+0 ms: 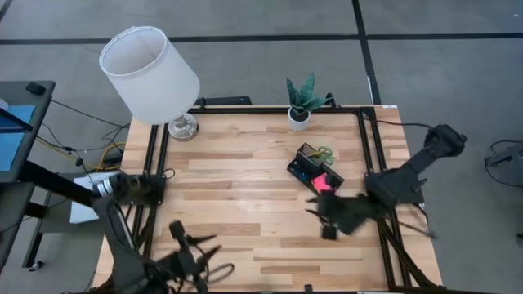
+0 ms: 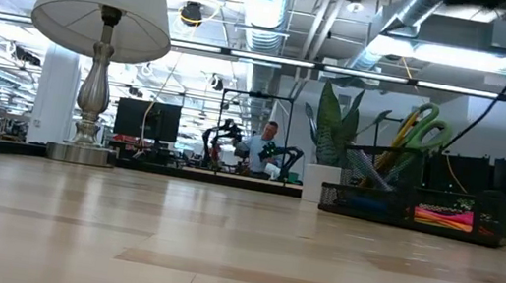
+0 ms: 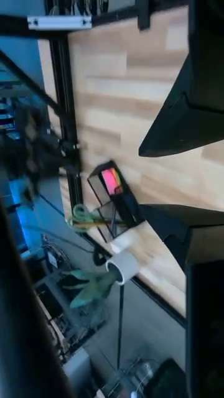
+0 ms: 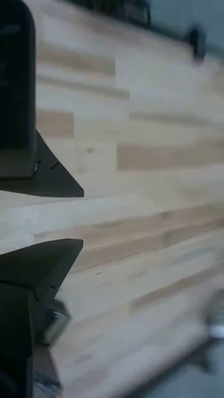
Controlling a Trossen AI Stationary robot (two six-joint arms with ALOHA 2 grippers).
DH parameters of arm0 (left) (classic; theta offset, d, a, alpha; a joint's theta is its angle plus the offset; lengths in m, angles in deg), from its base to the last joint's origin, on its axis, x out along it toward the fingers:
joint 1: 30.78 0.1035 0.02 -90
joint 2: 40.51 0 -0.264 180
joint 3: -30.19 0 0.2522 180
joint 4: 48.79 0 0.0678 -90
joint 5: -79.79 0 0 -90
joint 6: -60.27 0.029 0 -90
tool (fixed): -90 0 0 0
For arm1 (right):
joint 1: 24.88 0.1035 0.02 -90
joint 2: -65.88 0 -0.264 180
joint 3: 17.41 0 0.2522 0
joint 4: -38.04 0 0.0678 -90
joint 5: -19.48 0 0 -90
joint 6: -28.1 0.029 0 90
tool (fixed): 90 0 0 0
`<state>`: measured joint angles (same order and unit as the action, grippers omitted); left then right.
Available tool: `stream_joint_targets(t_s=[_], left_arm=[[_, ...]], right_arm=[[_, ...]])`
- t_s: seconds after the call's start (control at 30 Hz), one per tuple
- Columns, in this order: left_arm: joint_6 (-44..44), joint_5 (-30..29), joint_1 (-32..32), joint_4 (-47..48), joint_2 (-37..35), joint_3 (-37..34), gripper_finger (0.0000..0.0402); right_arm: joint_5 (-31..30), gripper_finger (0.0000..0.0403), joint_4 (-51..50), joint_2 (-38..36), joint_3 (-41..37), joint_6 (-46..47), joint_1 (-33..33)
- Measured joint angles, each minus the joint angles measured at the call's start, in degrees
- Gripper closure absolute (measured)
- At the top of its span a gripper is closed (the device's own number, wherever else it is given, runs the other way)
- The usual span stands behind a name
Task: Pick and place office supplies into organizer
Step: Return to Home Position
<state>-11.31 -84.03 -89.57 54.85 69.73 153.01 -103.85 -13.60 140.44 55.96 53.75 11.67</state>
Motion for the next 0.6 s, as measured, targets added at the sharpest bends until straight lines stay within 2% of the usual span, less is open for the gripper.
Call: stream_joint_targets(t_s=[0.07,0.17,0.27,0.33,0.4,0.47,0.6], left_arm=[[-1.1,0.7,0.1,0.1,-4.5,-5.2,0.0276],[-9.1,0.9,0.3,0.0,-12.5,-17.5,0.0276],[-23.1,-0.1,-0.3,-0.5,-21.1,-32.7,0.0276],[-31.4,-4.1,-1.0,-4.1,-25.8,-42.8,0.0276],[-34.4,-9.8,-1.2,-10.9,-29.5,-51.9,0.0276],[-35.9,-12.3,-0.3,-18.6,-32.5,-58.8,0.0276],[-30.9,-10.4,2.0,-31.1,-35.3,-67.1,0.0276]], right_arm=[[-5.5,0.0290,-0.4,-2.8,-0.6,-1.5,6.2],[-16.3,0.0290,0.9,-6.9,-4.4,-3.1,14.3],[-20.8,0.0290,1.9,-11.7,-10.7,-0.8,19.7],[-22.3,0.0290,8.2,-14.9,-16.8,-0.8,21.3],[-19.7,0.0290,19.3,-18.2,-23.2,-5.6,20.6],[-13.0,0.0290,33.8,-20.8,-29.4,-14.0,18.3],[4.6,0.0290,57.1,-24.9,-39.6,-29.6,10.3]])
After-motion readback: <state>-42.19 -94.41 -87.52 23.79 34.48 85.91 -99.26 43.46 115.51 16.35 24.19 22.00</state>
